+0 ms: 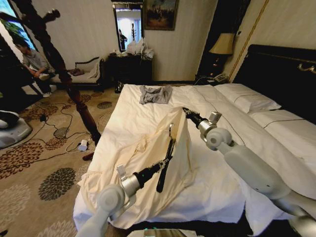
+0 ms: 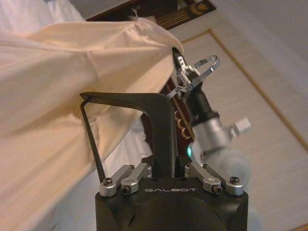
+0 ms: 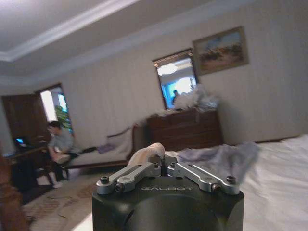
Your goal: Pick up the clothes from the bed and hang them on the clothes hanger.
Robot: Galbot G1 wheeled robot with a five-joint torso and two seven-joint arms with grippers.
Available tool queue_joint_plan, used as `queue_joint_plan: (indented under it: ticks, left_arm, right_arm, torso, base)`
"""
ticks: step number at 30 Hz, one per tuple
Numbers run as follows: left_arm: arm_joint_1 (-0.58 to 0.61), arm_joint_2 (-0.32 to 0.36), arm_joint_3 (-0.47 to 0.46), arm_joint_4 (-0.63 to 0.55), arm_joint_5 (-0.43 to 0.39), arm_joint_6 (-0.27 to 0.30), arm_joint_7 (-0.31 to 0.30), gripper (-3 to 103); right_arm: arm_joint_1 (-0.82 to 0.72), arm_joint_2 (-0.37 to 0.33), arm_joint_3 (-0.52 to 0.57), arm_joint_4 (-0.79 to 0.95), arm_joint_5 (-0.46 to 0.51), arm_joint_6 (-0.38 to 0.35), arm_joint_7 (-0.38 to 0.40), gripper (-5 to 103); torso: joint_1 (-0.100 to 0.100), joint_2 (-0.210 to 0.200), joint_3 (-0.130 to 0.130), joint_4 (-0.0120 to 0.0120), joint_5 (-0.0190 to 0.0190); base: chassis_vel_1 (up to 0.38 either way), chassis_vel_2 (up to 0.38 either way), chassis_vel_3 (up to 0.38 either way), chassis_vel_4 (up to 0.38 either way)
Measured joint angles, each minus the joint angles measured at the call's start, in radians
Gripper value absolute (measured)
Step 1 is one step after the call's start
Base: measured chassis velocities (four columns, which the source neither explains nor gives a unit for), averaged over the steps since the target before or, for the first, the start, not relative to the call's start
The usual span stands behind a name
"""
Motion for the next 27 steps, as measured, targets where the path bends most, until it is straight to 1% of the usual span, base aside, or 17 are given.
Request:
queue_joint_plan:
  ticks: [2, 4, 7, 10, 12, 13, 16, 17, 18, 19, 21, 24, 27]
  left_arm:
    - [-0.005, -0.004, 0.000, 0.001, -0.003, 0.001, 0.000, 23]
    - [-0.029, -0.028, 0.015, 0.010, -0.019, 0.012, 0.000, 23]
    - [-0.039, -0.044, 0.043, 0.017, -0.021, 0.021, 0.002, 23]
    - [-0.045, -0.059, 0.047, 0.036, -0.014, 0.020, 0.006, 23]
    - [-0.058, -0.081, 0.026, 0.057, -0.016, 0.018, 0.008, 23]
    - [-0.058, -0.081, 0.026, 0.057, -0.016, 0.018, 0.008, 23]
    - [-0.084, -0.114, -0.012, 0.081, -0.032, 0.009, 0.014, 23]
    - [-0.084, -0.114, -0.012, 0.081, -0.032, 0.009, 0.014, 23]
    - [-0.098, -0.125, -0.027, 0.088, -0.038, 0.003, 0.022, 23]
    - [-0.101, -0.127, -0.030, 0.089, -0.039, 0.002, 0.023, 23]
    - [-0.129, -0.137, -0.048, 0.091, -0.045, -0.002, 0.041, 23]
    - [-0.144, -0.142, -0.065, 0.088, -0.044, -0.004, 0.054, 23]
    - [-0.146, -0.144, -0.085, 0.072, -0.032, -0.010, 0.060, 23]
  right_arm:
    - [-0.003, -0.002, 0.001, 0.008, 0.001, 0.003, -0.002, 1]
    - [-0.020, -0.009, 0.004, 0.044, -0.011, 0.035, -0.025, 1]
    - [-0.022, -0.008, 0.001, 0.050, -0.031, 0.065, -0.053, 1]
    - [-0.025, -0.010, 0.008, 0.059, -0.029, 0.077, -0.064, 1]
    - [-0.042, -0.021, 0.033, 0.081, -0.017, 0.084, -0.074, 1]
    - [-0.042, -0.021, 0.033, 0.081, -0.017, 0.084, -0.074, 1]
    - [-0.094, -0.053, 0.092, 0.150, 0.023, 0.086, -0.088, 1]
    - [-0.094, -0.053, 0.092, 0.150, 0.023, 0.086, -0.088, 1]
    - [-0.130, -0.075, 0.125, 0.197, 0.052, 0.091, -0.092, 1]
    - [-0.136, -0.079, 0.130, 0.206, 0.057, 0.092, -0.092, 1]
    - [-0.199, -0.105, 0.166, 0.278, 0.092, 0.103, -0.082, 1]
    - [-0.231, -0.108, 0.176, 0.318, 0.109, 0.106, -0.066, 1]
    - [-0.250, -0.098, 0.176, 0.347, 0.117, 0.106, -0.059, 1]
  torso:
    - [0.000, 0.000, 0.000, 0.0000, 0.0000]
    - [0.000, 0.000, 0.000, 0.0002, 0.0000]
    - [0.000, 0.000, 0.000, 0.0002, 0.0000]
    - [0.000, 0.000, 0.000, 0.0004, 0.0002]
    - [0.000, 0.000, 0.000, 0.0005, 0.0001]
    - [0.000, 0.000, 0.000, 0.0005, 0.0001]
    - [0.000, 0.000, 0.000, 0.0001, 0.0001]
    - [0.000, 0.000, 0.000, 0.0001, 0.0001]
    - [0.000, 0.000, 0.000, 0.0000, 0.0000]
    - [0.000, 0.000, 0.000, -0.0002, 0.0000]
    - [0.000, 0.000, 0.000, 0.0001, -0.0001]
    - [0.000, 0.000, 0.000, -0.0003, -0.0001]
    - [0.000, 0.000, 0.000, 0.0005, 0.0000]
  base:
    - [0.000, 0.000, 0.000, 0.000]
    - [0.000, 0.000, 0.000, 0.000]
    - [0.000, 0.000, 0.000, 0.000]
    - [0.000, 0.000, 0.000, 0.000]
    - [0.000, 0.000, 0.000, 0.000]
    - [0.000, 0.000, 0.000, 0.000]
    - [0.000, 0.000, 0.000, 0.000]
    - [0.000, 0.000, 0.000, 0.000]
    - [0.000, 0.000, 0.000, 0.000]
    - [0.000, 0.000, 0.000, 0.000]
    - [0.000, 0.000, 0.000, 0.000]
    - [0.000, 0.000, 0.000, 0.000]
    - [0.000, 0.000, 0.000, 0.000]
